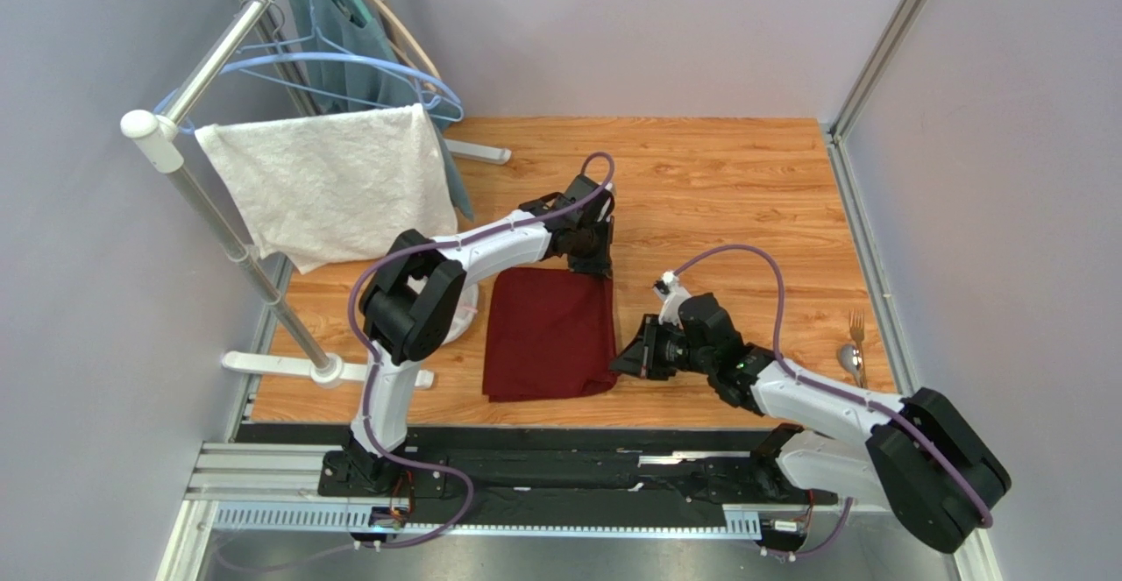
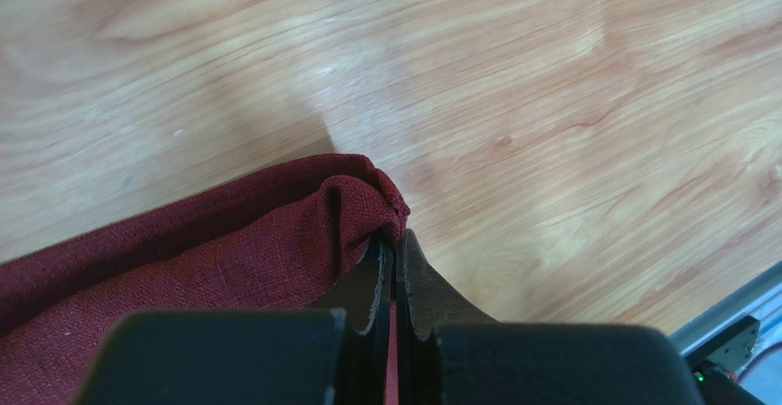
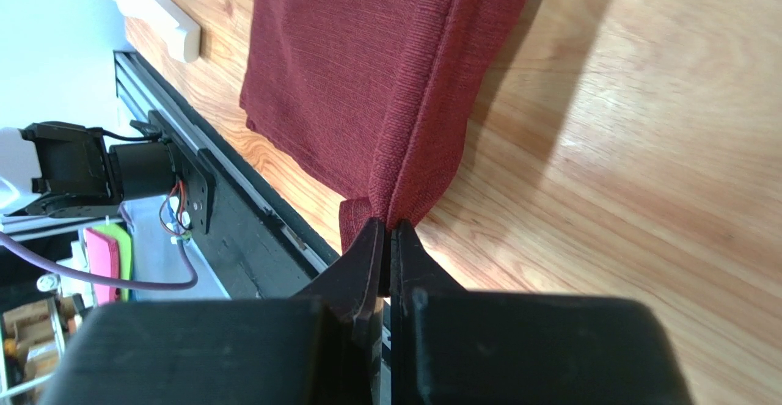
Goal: Fold the napkin into a case and place the utensils inside
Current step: Turn over the upper triangle folded napkin at the center of the board, then smooth out the lower triangle-folded napkin at the center of the board.
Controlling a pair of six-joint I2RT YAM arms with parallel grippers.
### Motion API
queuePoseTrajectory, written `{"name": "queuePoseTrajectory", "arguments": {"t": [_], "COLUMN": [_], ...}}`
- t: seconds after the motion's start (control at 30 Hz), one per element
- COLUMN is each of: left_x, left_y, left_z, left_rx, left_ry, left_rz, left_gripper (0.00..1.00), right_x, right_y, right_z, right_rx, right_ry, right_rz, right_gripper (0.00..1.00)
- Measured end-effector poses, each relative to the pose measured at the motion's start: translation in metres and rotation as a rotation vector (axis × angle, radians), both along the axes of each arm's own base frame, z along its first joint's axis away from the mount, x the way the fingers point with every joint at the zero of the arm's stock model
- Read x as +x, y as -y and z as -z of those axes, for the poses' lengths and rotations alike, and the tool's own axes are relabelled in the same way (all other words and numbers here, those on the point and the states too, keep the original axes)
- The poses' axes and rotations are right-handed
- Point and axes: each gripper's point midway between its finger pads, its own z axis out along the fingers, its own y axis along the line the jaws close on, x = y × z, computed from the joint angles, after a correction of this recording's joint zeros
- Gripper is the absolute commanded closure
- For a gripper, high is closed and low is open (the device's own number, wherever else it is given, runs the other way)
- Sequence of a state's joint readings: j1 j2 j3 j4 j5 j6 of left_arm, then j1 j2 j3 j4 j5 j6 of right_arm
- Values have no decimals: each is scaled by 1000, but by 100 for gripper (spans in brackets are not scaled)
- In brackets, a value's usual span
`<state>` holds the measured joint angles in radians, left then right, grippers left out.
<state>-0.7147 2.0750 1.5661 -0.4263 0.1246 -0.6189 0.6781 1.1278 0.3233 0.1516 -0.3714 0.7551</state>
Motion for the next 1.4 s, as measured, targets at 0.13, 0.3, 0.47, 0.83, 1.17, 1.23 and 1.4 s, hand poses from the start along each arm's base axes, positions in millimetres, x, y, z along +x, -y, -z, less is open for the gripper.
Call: {"name": "queuePoseTrajectory", "arguments": {"t": [0.13, 0.3, 0.47, 0.83, 1.17, 1.23, 1.4], "left_x": [-1, -5, 3, 11, -119, -139, -137], "left_y": [18, 32, 48, 32, -16, -6, 19], "left_z": [5, 7, 9, -120, -113, -86, -44], "left_rx": [-23, -40, -43, -115, -198, -159, -92], "left_ry": [18, 33, 72, 250, 206, 158, 117], "left_rz": [30, 54, 72, 85, 203, 249, 270], "left_gripper": [100, 85, 31, 33, 33, 44, 51], "right_x": [-1, -6, -17, -2, 102, 115, 131], "right_y": [12, 27, 43, 87, 98, 96, 90], "right_z": [-2, 9, 24, -8, -19, -16, -2], "right_rx": [-1, -42, -114, -329, -397, -389, -348], "right_ry": [20, 6, -64, -142, -161, -157, -169], "right_rz": [37, 81, 128, 311, 379, 363, 322], "right_gripper": [100, 99, 64, 29, 74, 86, 100]}}
